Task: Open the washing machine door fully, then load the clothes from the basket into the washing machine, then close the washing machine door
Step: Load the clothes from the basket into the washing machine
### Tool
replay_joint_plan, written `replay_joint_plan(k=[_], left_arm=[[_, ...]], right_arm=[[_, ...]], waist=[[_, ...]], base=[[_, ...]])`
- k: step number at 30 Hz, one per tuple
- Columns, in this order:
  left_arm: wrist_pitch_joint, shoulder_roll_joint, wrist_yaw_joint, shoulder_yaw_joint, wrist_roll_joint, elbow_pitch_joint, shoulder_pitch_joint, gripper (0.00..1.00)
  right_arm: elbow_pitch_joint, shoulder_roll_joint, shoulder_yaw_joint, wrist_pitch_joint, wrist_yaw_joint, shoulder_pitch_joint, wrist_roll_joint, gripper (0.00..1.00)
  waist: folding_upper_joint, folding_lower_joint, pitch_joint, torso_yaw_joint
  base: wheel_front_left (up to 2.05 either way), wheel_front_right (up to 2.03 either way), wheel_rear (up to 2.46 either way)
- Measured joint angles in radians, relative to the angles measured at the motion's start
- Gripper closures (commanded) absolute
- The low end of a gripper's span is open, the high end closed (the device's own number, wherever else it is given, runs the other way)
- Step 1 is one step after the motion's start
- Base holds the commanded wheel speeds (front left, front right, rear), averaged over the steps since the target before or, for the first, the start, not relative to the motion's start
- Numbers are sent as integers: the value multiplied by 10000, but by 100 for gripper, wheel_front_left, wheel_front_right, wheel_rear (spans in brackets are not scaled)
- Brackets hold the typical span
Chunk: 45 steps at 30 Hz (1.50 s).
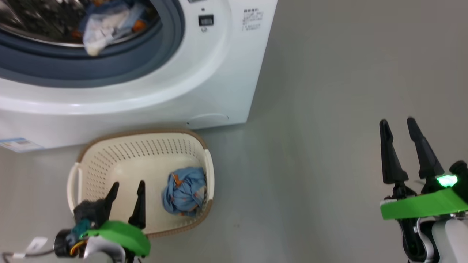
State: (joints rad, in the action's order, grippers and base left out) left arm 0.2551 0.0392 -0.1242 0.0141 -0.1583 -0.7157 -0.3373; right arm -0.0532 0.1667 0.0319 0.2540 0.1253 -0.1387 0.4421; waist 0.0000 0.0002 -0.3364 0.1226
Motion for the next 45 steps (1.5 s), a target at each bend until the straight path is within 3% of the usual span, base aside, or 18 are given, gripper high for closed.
replay_joint_plan(k=[13,21,45], left_arm=[[2,468,-15,-1480,-640,-3591,-3281,0],[-548,880,-15,-2608,-1068,-4893,-4657,0],[-3097,2199,-15,-4939,-3112,-5218,-6183,0]], right_arm=[[263,-196,46,0,0,-1297,79,0],[328,-372,282,0,0,-1669,337,0],[502,-746,765,2,0,-2256,431,0]], waist=[[0,0,-2096,413],[0,-1,-3175,773],[0,-2,-4819,1908]], base=[[0,0,0],[0,0,0],[0,0,0]])
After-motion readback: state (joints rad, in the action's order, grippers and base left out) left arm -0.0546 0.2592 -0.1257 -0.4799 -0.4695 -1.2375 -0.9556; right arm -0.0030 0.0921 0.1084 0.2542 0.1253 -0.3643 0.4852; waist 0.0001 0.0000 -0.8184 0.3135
